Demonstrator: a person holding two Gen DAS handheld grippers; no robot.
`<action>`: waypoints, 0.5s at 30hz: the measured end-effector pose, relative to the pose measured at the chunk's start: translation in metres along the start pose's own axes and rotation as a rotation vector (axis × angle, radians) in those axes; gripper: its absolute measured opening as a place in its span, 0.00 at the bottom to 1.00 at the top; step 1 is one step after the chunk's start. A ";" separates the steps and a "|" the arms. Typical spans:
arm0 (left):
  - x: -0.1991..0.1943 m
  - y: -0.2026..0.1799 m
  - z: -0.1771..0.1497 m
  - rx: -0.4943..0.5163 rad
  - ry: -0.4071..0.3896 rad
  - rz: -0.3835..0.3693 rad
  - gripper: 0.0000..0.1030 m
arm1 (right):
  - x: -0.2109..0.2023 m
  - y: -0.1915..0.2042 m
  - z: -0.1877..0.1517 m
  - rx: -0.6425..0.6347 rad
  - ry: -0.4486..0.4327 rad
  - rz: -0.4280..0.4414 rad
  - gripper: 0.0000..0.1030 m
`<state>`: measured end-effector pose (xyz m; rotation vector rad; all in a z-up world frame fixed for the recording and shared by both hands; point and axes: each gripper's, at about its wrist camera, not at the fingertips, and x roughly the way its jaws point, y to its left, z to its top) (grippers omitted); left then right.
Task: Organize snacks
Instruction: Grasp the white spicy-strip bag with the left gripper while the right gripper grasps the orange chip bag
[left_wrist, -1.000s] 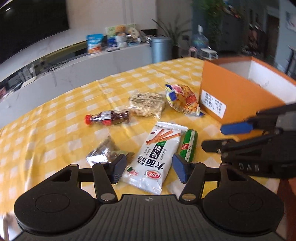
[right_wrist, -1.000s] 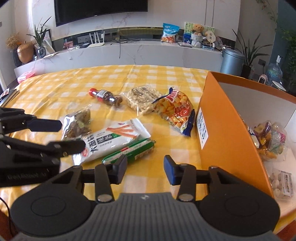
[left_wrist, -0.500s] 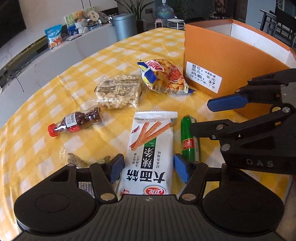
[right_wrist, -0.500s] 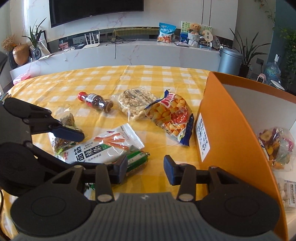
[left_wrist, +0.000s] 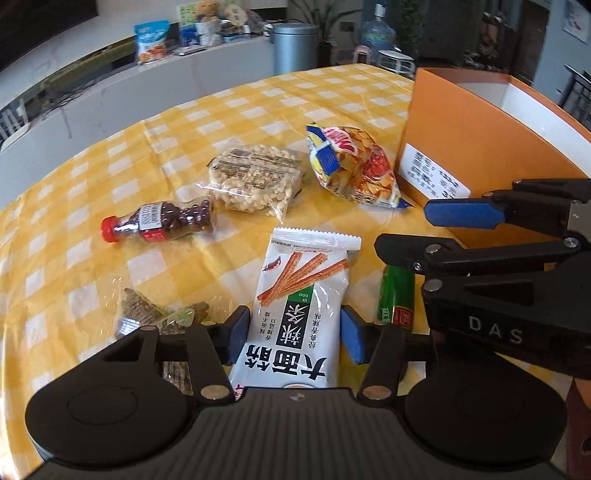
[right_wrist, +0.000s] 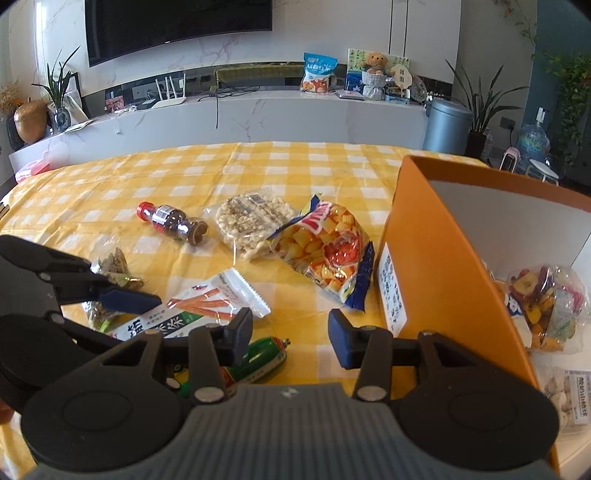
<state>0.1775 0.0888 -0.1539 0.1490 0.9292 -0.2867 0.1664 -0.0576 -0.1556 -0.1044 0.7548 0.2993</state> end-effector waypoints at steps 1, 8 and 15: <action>-0.002 0.000 -0.001 -0.024 -0.011 0.008 0.56 | 0.000 0.001 0.002 -0.002 -0.008 -0.004 0.43; -0.037 0.004 -0.004 -0.176 -0.131 0.104 0.55 | 0.001 0.004 0.015 0.008 -0.078 -0.033 0.43; -0.064 0.023 -0.011 -0.319 -0.235 0.154 0.55 | 0.014 0.011 0.030 -0.012 -0.096 -0.040 0.45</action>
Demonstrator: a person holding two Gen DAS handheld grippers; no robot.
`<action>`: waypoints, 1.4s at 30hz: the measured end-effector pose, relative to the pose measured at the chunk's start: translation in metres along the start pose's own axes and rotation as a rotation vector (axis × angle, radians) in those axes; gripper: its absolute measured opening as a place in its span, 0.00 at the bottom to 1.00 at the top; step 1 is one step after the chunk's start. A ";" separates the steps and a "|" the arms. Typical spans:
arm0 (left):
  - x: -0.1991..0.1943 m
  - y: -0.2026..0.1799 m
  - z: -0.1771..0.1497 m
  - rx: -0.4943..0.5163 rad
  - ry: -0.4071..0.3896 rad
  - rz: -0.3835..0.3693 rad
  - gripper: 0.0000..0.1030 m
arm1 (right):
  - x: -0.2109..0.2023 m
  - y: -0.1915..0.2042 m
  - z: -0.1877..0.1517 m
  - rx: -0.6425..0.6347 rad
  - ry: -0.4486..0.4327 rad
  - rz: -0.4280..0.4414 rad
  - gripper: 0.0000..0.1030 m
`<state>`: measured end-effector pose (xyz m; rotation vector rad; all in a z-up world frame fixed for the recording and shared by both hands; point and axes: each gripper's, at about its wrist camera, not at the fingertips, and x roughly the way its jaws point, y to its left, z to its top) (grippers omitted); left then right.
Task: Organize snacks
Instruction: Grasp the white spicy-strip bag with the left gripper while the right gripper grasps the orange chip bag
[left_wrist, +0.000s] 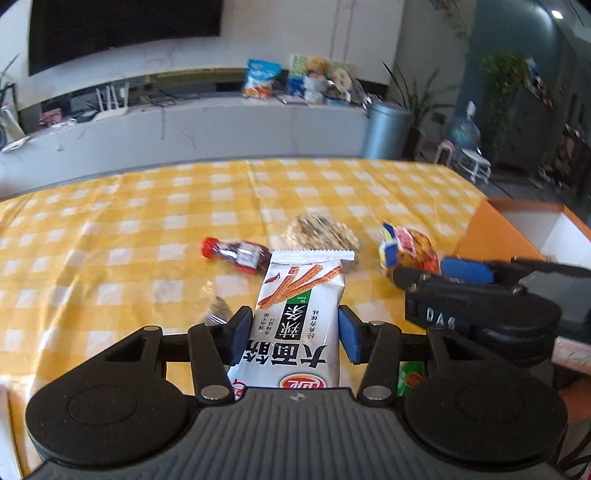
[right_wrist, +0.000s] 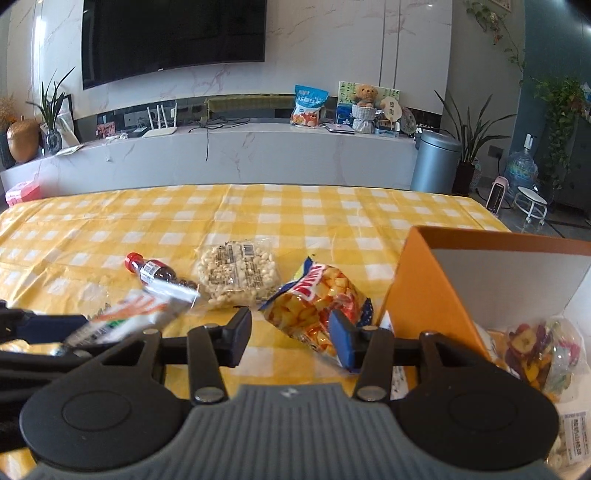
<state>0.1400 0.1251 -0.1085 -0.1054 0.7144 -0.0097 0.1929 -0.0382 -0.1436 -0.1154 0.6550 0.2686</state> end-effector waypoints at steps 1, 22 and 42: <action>-0.002 0.002 0.002 -0.006 -0.011 0.008 0.55 | 0.004 0.003 0.001 -0.010 0.005 -0.002 0.45; 0.017 0.008 0.006 -0.011 0.009 0.018 0.55 | 0.060 0.030 0.002 -0.234 0.065 -0.213 0.57; -0.030 -0.008 0.003 -0.056 -0.044 0.005 0.55 | -0.033 0.007 0.014 -0.113 -0.019 -0.006 0.22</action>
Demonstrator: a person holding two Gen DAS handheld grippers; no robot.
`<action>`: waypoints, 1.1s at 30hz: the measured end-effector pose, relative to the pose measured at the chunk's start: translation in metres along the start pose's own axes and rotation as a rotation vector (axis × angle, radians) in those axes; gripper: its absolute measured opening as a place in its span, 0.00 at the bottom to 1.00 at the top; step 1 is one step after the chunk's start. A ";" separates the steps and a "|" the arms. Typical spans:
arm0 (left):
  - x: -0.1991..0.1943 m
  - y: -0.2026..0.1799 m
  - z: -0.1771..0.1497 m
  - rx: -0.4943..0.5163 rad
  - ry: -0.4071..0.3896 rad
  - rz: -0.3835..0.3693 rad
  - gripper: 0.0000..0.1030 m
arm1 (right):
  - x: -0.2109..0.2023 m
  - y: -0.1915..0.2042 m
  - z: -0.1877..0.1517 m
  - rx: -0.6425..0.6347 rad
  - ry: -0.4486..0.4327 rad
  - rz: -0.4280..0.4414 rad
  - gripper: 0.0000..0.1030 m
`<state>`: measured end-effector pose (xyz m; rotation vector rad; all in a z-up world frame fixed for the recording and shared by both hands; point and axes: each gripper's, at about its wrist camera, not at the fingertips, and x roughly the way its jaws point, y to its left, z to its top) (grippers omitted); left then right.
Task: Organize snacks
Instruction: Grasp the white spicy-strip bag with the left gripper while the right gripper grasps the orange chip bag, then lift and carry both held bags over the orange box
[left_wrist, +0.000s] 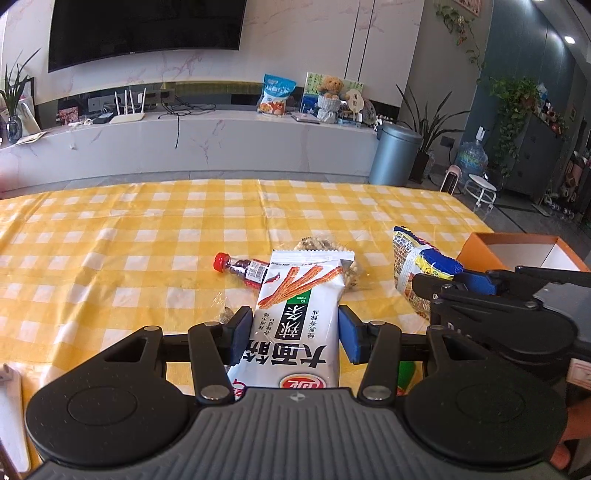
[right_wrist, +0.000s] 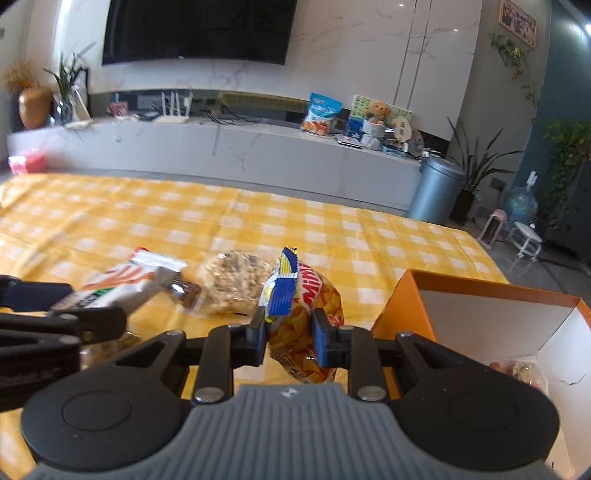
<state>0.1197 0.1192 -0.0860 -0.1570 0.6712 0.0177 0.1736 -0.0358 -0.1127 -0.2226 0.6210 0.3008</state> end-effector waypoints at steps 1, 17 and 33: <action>-0.005 -0.001 0.001 0.001 -0.009 -0.002 0.55 | -0.008 -0.003 0.001 0.014 -0.005 0.024 0.22; -0.069 -0.068 0.025 0.098 -0.170 -0.100 0.55 | -0.128 -0.083 0.005 0.244 -0.102 0.196 0.22; -0.024 -0.209 0.038 0.323 -0.136 -0.330 0.55 | -0.169 -0.222 -0.021 0.265 -0.006 -0.046 0.22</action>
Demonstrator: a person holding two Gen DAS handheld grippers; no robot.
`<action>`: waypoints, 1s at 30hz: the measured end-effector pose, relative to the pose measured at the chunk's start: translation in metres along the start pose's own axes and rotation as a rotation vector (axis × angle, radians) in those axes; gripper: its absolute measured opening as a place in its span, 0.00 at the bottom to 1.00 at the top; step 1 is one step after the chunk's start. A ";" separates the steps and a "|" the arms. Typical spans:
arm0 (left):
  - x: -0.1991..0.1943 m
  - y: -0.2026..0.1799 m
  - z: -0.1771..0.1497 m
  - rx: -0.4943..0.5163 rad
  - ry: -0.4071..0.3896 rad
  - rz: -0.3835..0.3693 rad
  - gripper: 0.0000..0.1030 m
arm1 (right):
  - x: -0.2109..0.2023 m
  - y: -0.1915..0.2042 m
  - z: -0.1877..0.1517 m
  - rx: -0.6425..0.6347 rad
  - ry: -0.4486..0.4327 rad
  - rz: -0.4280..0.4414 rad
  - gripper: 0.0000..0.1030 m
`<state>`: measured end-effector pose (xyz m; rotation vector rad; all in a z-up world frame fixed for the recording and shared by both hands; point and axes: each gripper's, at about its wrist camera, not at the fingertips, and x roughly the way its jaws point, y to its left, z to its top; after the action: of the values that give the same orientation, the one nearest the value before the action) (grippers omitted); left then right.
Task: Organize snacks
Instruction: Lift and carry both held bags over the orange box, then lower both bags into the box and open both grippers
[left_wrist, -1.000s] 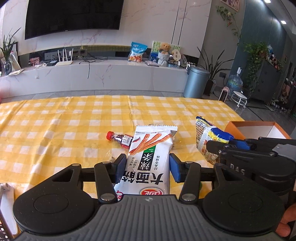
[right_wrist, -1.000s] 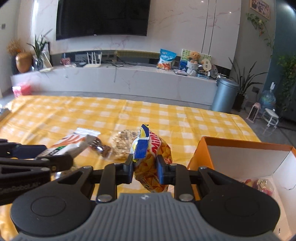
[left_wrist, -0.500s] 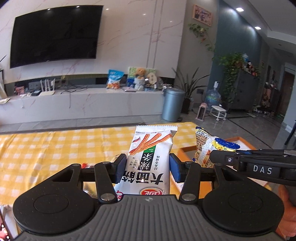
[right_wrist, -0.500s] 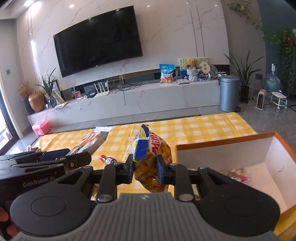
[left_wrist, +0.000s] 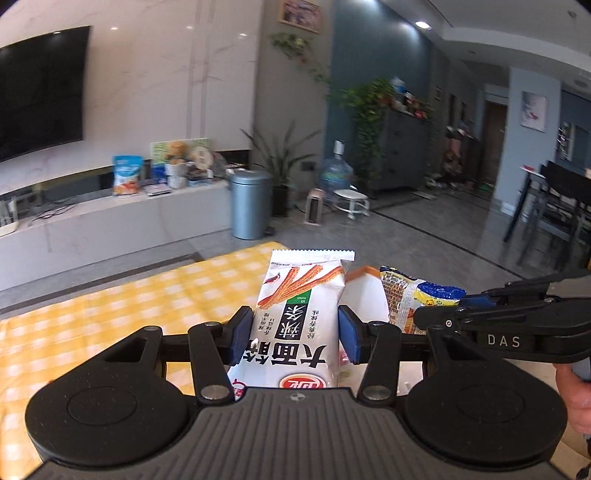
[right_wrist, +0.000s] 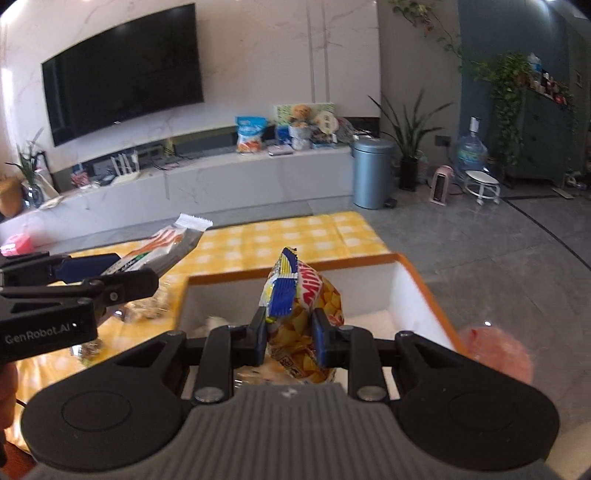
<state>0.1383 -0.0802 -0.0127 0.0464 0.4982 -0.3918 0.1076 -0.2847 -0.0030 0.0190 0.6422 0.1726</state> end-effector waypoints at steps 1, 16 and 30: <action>0.007 -0.005 0.001 0.011 0.007 -0.005 0.55 | 0.001 -0.008 0.000 -0.005 0.005 -0.014 0.22; 0.115 -0.028 -0.009 -0.131 0.312 -0.223 0.55 | 0.039 -0.103 0.011 0.060 0.132 0.036 0.22; 0.150 -0.029 -0.032 -0.196 0.459 -0.213 0.55 | 0.098 -0.112 -0.006 0.079 0.313 0.066 0.19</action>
<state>0.2335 -0.1560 -0.1104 -0.1098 0.9984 -0.5423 0.1987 -0.3793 -0.0742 0.0909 0.9614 0.2156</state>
